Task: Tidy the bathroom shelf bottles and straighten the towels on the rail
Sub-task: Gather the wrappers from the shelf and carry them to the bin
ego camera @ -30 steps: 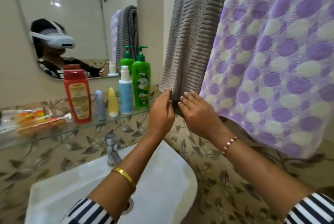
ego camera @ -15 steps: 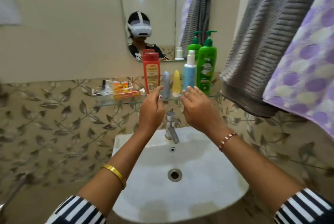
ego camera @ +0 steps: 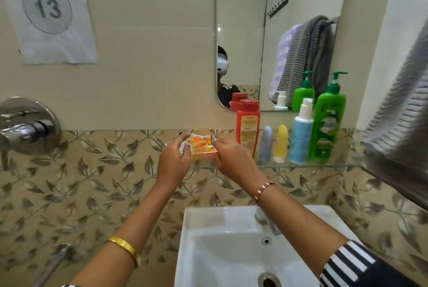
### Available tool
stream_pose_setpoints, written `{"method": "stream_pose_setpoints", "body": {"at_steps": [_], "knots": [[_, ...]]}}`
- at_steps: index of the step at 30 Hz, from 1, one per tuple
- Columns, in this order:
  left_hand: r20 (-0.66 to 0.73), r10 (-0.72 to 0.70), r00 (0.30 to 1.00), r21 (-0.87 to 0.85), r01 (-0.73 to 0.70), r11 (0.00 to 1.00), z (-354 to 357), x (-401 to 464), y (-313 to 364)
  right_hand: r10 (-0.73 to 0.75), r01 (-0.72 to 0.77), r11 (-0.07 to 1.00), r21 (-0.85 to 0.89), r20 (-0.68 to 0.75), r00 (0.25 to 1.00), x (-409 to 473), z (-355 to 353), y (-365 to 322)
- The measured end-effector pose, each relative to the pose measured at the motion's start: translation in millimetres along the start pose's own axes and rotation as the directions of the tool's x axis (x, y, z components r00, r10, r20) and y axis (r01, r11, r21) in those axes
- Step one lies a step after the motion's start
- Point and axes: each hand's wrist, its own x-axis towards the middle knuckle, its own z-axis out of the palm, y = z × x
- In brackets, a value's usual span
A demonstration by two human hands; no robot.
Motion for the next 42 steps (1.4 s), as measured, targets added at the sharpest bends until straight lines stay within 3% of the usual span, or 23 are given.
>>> {"method": "stream_pose_setpoints", "body": {"at_steps": [8,12,16,22,26,32,37,42], "knots": [[0.286,0.059,0.957,0.186,-0.115,0.976,19,45,-39,0.143,-0.143,0.99,-0.008,0.128,0.981,44,42,12],[0.316,0.066,0.946,0.368,-0.187,0.911,26,55,-45,0.206,-0.206,0.979,0.004,0.037,0.978,44,56,14],[0.307,0.096,0.947,0.349,-0.206,0.914,32,62,-51,0.268,-0.264,0.963,0.054,-0.075,0.96,35,65,14],[0.292,0.104,0.951,0.331,-0.202,0.922,31,65,-66,0.217,-0.218,0.976,-0.02,-0.069,0.974,25,78,19],[0.383,0.067,0.921,0.391,-0.227,0.892,26,65,-72,0.231,-0.232,0.973,-0.021,-0.023,0.973,23,85,20],[0.271,0.095,0.958,0.405,-0.203,0.892,10,57,-70,0.186,-0.195,0.976,-0.099,-0.091,0.978,18,84,14],[0.146,0.176,0.974,0.397,-0.22,0.891,-2,42,-65,0.152,-0.168,0.984,-0.056,-0.213,0.965,7,67,-1],[0.086,0.203,0.975,0.38,-0.22,0.898,-13,20,-41,0.162,-0.166,0.986,-0.004,-0.196,0.967,-5,57,-9]]}}
